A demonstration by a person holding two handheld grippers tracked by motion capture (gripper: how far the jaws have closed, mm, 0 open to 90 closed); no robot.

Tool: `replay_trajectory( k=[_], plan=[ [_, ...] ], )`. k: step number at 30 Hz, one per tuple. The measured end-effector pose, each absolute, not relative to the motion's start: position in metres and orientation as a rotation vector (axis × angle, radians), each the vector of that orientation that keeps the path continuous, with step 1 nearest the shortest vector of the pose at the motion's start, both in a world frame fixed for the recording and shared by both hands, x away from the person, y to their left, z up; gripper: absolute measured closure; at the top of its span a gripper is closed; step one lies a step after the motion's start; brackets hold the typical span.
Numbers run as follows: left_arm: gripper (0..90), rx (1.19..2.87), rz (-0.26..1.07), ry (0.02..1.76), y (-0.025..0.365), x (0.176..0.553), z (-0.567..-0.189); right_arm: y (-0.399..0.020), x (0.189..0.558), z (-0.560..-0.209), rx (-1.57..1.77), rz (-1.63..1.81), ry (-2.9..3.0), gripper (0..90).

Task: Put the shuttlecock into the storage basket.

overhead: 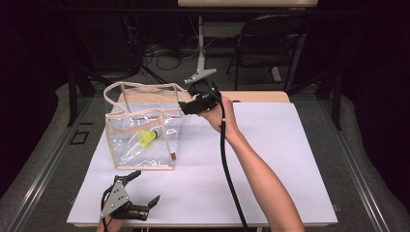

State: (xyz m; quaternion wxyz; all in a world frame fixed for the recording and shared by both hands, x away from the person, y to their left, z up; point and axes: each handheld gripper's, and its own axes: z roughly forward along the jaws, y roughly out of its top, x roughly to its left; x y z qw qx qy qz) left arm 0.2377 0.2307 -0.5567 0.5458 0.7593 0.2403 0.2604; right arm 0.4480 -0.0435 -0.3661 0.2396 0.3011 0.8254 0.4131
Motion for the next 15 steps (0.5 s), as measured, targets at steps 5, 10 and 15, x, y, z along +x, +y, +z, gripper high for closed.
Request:
replay_trajectory(
  k=[5, 10, 15],
  plan=[
    [0.0, 1.802, 0.619, 0.57, 0.231, 0.237, -0.557, -0.055, 0.442, -0.367, 0.816, 1.175, 2.269, 13.6],
    [0.0, 1.799, 0.625, 0.575, 0.232, 0.236, -0.557, -0.062, 0.437, -0.37, 0.808, 1.189, 2.284, 9.3],
    [0.0, 1.801, 0.626, 0.573, 0.232, 0.236, -0.557, -0.068, 0.433, -0.373, 0.799, 1.202, 2.285, 6.3]
  ],
)
